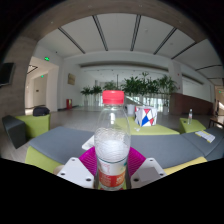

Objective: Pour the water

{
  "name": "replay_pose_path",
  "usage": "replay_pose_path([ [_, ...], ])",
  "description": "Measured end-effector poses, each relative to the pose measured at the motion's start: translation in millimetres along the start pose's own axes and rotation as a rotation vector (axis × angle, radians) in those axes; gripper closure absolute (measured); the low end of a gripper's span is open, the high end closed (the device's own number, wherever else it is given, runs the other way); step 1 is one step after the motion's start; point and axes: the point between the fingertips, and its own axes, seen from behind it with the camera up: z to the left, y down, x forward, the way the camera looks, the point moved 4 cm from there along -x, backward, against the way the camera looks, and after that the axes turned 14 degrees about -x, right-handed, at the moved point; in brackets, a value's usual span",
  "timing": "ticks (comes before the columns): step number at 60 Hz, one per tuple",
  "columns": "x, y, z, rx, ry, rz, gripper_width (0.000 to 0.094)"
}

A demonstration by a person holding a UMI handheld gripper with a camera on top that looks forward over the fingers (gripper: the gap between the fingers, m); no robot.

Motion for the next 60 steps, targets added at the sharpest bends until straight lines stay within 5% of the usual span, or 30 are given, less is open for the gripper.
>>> replay_pose_path([
  [17,30.8,97.5,-2.3,0.033,-0.067,0.123,0.0562],
  [26,26.7,93.7,-2.2,0.019,-0.045,0.06,0.0544],
  [35,27.4,96.3,-1.8,0.013,-0.049,0.115,0.0384],
  [41,15.3,94.3,-1.6,0.03,-0.058,0.161,0.0058],
  [60,-79.8,76.3,-2.0,0.08,0.013,0.256,0.0079],
])
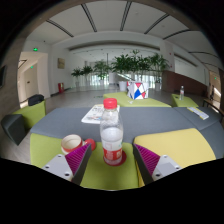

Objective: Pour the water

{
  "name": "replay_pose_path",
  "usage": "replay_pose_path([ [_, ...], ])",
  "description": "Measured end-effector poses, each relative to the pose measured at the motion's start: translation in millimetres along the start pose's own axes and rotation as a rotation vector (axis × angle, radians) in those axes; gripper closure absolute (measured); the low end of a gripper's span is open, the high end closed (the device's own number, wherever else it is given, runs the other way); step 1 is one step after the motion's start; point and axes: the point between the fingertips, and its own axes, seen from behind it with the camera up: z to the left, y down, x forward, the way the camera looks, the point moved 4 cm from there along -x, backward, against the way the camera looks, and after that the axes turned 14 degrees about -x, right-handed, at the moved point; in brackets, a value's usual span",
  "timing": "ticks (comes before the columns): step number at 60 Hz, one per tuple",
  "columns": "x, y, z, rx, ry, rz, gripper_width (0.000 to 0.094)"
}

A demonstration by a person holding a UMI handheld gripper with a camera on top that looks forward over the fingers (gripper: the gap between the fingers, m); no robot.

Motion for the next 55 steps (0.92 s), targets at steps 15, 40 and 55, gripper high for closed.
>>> replay_pose_path([
  [15,-103.0,9.9,13.7,-0.022,0.013,0.031,0.0079],
  [40,-185.4,-2.7,30.2,-0.034,-0.009,-0.012,0.0082],
  [55,-193.4,-7.0,28.5,-0.063,0.007,-0.024,0.0084],
])
